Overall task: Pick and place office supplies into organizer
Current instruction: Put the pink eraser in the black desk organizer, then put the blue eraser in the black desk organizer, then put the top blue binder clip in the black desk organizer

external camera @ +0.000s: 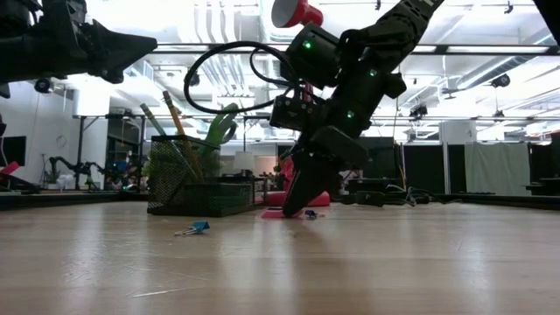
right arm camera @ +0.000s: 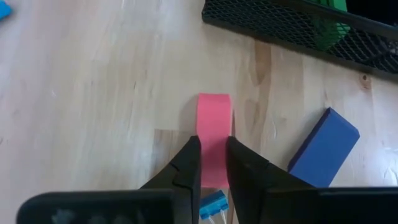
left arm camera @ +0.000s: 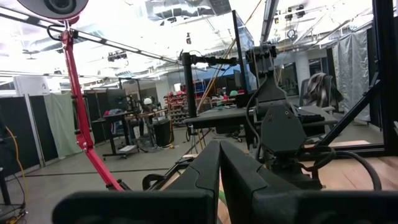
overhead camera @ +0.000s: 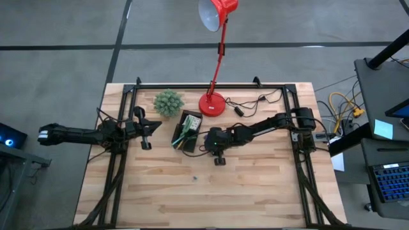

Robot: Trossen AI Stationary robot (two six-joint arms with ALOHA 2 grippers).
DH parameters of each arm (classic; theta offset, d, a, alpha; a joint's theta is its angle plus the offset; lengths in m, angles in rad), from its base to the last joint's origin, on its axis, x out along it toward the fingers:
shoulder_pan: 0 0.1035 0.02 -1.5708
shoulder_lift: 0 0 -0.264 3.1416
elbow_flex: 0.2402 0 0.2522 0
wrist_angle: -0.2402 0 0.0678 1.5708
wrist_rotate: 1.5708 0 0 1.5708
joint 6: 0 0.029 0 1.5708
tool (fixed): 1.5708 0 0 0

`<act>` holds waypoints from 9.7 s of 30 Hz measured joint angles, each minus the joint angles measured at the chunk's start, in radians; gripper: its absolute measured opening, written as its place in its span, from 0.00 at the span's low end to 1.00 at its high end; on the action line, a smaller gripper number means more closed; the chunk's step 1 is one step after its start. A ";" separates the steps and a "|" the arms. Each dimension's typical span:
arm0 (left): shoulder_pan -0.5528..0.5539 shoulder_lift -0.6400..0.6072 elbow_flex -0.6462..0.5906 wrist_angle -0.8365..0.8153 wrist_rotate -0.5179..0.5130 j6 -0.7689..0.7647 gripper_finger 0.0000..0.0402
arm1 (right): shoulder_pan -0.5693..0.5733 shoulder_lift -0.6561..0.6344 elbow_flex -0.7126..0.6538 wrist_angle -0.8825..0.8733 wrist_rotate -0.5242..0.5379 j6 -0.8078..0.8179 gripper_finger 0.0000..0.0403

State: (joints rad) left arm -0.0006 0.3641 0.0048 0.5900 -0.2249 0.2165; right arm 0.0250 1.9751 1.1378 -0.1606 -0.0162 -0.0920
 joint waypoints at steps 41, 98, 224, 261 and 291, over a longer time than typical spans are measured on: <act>0.000 0.000 0.000 0.000 0.000 0.000 0.00 | -0.065 -0.013 0.150 0.166 0.063 0.110 0.13; 0.000 0.000 0.000 0.003 0.000 0.000 0.00 | -0.063 0.057 0.147 0.203 0.159 0.229 0.14; 0.000 0.000 0.000 0.000 0.000 0.000 0.00 | -0.032 0.026 0.160 0.073 -0.046 0.230 0.14; 0.000 0.000 0.000 0.000 0.000 0.000 0.00 | -0.034 0.071 0.162 0.256 0.202 0.245 0.15; 0.000 0.000 0.000 0.000 0.000 0.000 0.00 | -0.027 0.039 0.162 0.078 0.193 0.276 0.37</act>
State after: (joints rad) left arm -0.0005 0.3641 0.0048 0.5896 -0.2245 0.2169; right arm -0.0021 2.0143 1.2998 -0.0824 0.1768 0.1837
